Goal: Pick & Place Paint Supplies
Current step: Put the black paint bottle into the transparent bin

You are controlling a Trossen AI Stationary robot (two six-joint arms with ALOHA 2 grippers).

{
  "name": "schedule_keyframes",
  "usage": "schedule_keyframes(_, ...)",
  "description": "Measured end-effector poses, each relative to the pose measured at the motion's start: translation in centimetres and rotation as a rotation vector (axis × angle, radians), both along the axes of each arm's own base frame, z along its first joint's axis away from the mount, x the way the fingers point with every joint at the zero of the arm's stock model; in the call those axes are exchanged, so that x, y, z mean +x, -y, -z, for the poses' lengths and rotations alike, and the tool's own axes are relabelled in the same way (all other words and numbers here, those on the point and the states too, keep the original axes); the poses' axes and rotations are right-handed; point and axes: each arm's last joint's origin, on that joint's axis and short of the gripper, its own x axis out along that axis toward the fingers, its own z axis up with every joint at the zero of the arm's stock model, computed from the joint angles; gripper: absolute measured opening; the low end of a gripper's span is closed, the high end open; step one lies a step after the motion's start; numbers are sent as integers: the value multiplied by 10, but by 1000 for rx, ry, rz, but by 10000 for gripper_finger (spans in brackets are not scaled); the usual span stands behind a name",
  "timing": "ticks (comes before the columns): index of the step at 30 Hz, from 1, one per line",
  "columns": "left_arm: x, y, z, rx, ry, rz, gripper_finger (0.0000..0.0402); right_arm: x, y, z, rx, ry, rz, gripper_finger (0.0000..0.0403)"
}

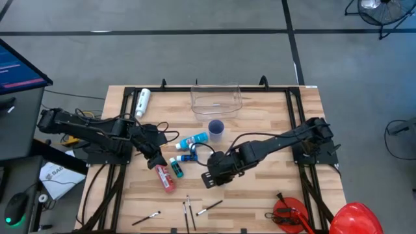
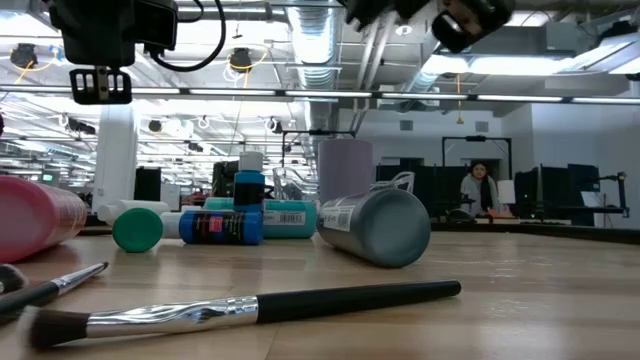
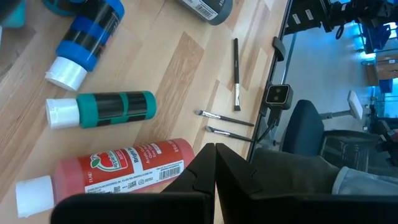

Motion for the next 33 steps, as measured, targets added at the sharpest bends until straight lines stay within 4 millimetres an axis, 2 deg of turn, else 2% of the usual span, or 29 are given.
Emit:
schedule_keyframes(5,0,0,0,-1,5,1,2,-6,2,3,-13,-82,27,74)
schedule_keyframes(10,0,0,0,-1,6,1,2,-6,2,5,-13,-90,33,123)
schedule_keyframes(18,1,0,-1,-1,8,1,2,1,0,23,-25,-131,38,188)
schedule_keyframes(22,1,0,-1,-1,11,1,2,4,-1,29,-30,-147,46,206)
schedule_keyframes(27,1,0,-1,-2,14,0,2,9,2,50,-50,-215,58,220)
schedule_keyframes(33,1,0,-1,-2,16,1,2,11,6,50,-55,-211,61,219)
